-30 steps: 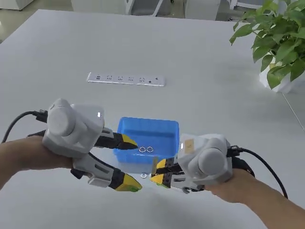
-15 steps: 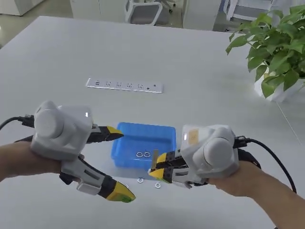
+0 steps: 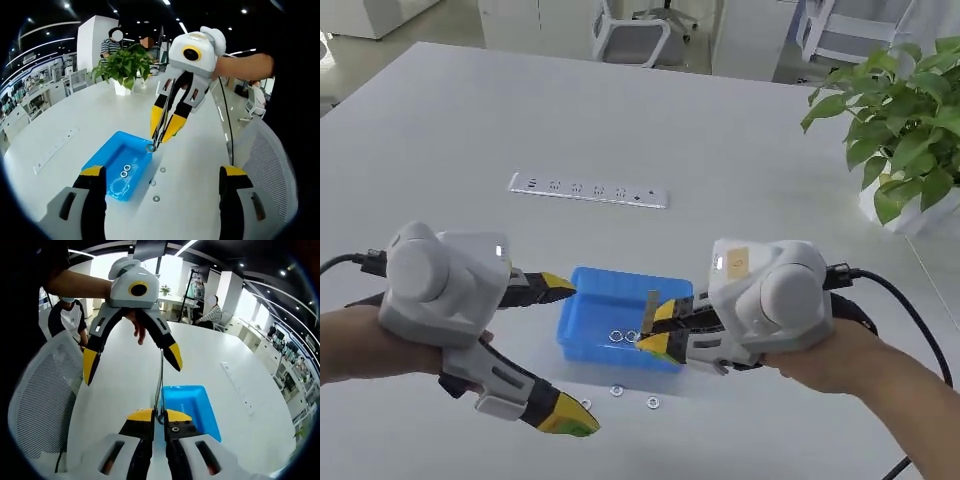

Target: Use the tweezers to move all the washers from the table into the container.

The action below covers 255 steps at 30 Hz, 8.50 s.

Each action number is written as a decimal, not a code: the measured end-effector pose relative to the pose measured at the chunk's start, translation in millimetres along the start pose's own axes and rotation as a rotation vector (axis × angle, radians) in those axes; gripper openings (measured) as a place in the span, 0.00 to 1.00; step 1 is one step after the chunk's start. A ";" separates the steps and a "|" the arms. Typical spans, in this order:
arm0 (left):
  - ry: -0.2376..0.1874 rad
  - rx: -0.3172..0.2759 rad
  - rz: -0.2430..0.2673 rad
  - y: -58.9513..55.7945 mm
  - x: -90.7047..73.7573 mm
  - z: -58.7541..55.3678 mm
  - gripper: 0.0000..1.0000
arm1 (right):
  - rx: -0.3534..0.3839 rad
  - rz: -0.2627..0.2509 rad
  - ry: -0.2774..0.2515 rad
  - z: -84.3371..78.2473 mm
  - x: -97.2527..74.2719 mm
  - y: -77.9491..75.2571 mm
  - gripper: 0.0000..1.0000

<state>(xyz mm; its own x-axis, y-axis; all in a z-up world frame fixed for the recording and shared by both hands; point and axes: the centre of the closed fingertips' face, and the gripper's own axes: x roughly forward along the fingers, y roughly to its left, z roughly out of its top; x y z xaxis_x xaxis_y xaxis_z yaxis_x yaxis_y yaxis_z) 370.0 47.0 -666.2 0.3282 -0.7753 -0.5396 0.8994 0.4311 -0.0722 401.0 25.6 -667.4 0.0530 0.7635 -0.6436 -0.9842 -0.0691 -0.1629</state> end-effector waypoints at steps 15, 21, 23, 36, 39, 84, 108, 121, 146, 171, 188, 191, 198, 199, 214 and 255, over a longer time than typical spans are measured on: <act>-0.009 -0.017 0.033 7.6 -11.7 -4.9 0.99 | -0.022 -0.010 -0.001 -2.7 18.7 -30.8 0.07; -0.020 -0.029 0.040 9.5 -13.6 -4.3 0.99 | -0.024 0.000 0.004 -9.1 27.9 -38.9 0.07; -0.023 -0.031 0.041 9.9 -14.0 -4.2 0.99 | -0.024 0.003 0.007 -12.4 31.4 -41.5 0.08; -0.043 -0.057 0.042 12.9 -16.1 -5.5 0.99 | -0.023 0.032 0.015 -31.2 56.2 -50.0 0.08; -0.043 -0.060 0.041 13.0 -16.0 -6.2 0.99 | -0.014 0.041 0.019 -36.1 61.3 -50.0 0.08; -0.032 0.090 0.075 71.4 26.2 10.3 0.27 | 0.018 0.116 0.036 -68.5 93.0 -43.3 0.09; 0.024 0.184 -0.015 70.8 55.7 14.8 0.06 | -0.003 0.131 0.040 -70.1 92.7 -41.7 0.09; 0.020 0.194 -0.029 69.8 56.8 16.4 0.06 | -0.005 0.129 0.053 -71.4 91.5 -42.4 0.11; 0.000 0.220 -0.042 65.2 54.3 37.7 0.05 | 0.033 0.060 0.028 -65.4 62.1 -49.2 0.14; -0.007 0.244 -0.073 40.0 43.0 59.2 0.05 | 0.153 -0.058 -0.005 -73.7 -2.5 -36.3 0.32; 0.004 0.258 -0.102 20.4 38.5 61.7 0.05 | 0.234 -0.078 -0.030 -87.6 -20.4 -8.0 0.63; 0.005 0.263 -0.104 17.2 38.3 61.2 0.05 | 0.240 -0.083 -0.030 -88.9 -22.1 -4.9 0.69; 0.002 0.264 -0.116 9.4 40.6 58.8 0.05 | 0.252 -0.102 -0.039 -91.5 -24.9 -1.7 0.79; 0.004 0.265 -0.118 8.3 41.0 58.0 0.05 | 0.255 -0.106 -0.043 -91.4 -25.2 -2.0 0.82; 0.002 0.261 -0.141 -2.2 49.9 50.1 0.05 | 0.285 -0.170 -0.075 -92.3 -29.6 -8.3 1.00; 0.023 0.269 -0.189 -11.5 74.4 17.0 0.05 | 0.319 -0.128 -0.048 -112.5 -13.1 16.6 0.97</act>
<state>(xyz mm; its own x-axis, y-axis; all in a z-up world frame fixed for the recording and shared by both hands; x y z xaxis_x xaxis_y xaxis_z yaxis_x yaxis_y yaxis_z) 389.0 -23.5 -691.3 0.1442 -0.8182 -0.5565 0.9889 0.1403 0.0499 403.0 -57.7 -745.8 0.1789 0.7829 -0.5959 -0.9737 0.2279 0.0071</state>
